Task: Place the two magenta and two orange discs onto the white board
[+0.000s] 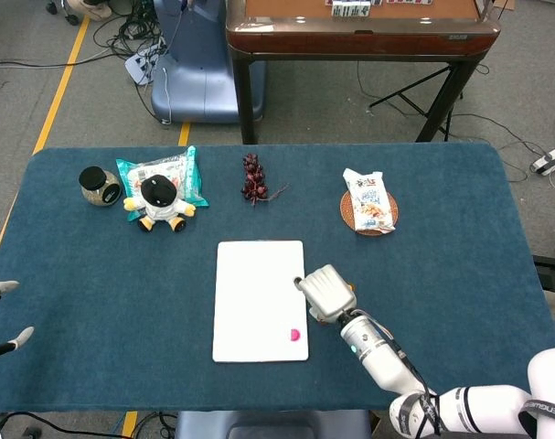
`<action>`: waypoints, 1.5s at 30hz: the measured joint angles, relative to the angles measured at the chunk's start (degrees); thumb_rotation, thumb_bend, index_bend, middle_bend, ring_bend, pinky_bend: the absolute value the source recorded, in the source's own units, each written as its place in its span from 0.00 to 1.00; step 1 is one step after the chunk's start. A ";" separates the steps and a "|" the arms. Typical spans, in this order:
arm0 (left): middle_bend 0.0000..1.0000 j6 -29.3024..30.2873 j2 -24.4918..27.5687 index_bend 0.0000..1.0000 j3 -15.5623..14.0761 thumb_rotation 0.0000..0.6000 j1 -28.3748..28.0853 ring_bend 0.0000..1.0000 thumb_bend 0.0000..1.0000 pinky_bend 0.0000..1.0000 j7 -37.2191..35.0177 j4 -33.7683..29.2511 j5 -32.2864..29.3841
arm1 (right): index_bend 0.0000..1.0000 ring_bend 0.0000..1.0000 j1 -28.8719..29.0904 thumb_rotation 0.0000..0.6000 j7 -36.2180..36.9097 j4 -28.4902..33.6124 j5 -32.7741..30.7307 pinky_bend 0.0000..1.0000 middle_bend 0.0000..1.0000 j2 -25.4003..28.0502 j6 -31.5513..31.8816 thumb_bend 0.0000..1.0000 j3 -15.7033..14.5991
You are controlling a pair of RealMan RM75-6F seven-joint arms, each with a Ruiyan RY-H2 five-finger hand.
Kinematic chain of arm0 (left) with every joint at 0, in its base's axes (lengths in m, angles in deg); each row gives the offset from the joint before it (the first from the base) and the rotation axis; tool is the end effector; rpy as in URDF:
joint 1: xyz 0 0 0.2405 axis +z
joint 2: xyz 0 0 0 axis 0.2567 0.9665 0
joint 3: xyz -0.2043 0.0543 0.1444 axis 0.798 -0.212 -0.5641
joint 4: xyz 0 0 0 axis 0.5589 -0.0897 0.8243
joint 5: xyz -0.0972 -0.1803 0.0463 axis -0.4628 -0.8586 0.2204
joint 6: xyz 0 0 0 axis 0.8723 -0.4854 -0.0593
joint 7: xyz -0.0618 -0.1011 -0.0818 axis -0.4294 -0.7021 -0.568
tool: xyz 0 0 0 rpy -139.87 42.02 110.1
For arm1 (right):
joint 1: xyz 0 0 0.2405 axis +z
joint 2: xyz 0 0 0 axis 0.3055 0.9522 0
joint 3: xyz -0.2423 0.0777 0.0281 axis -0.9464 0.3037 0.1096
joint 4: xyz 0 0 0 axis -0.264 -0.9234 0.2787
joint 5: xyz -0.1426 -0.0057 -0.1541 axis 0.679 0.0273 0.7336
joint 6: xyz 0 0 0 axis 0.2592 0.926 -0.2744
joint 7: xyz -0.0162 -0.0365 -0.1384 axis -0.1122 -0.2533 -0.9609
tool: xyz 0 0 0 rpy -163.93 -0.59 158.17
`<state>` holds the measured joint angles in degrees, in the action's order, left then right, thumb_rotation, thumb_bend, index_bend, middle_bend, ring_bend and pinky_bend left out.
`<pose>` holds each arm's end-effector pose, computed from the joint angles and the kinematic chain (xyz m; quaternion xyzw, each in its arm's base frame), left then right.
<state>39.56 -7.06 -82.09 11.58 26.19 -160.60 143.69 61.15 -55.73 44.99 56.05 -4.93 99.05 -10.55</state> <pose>-0.3324 0.1792 0.1865 -0.5530 -0.3878 -0.3956 0.6223 -0.1089 -0.2862 -0.0290 0.8186 -0.2690 0.2912 0.4156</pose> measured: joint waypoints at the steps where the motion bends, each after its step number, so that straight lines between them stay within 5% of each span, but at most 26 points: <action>1: 0.30 -0.01 -0.03 0.33 -0.02 1.00 -0.01 0.34 0.05 0.52 0.08 0.00 0.03 | 0.41 1.00 0.19 1.00 -0.17 -0.25 -0.83 1.00 1.00 0.32 0.19 0.17 0.45; 19: 0.30 0.15 0.18 0.33 -0.13 1.00 0.12 0.34 0.05 0.52 -0.49 -0.18 0.52 | 0.41 1.00 4.01 1.00 0.94 -12.68 -11.13 1.00 1.00 -1.89 -2.37 0.18 3.47; 45: 0.30 0.25 0.45 0.33 -0.33 1.00 0.23 0.34 0.05 0.52 -1.02 -0.38 1.05 | 0.41 1.00 6.27 1.00 3.74 -23.54 -15.98 1.00 1.00 -7.44 -6.86 0.18 1.58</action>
<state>39.81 -6.61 -82.41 11.81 25.16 -160.98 144.74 67.42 -51.99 21.45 40.06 -12.37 92.19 -8.97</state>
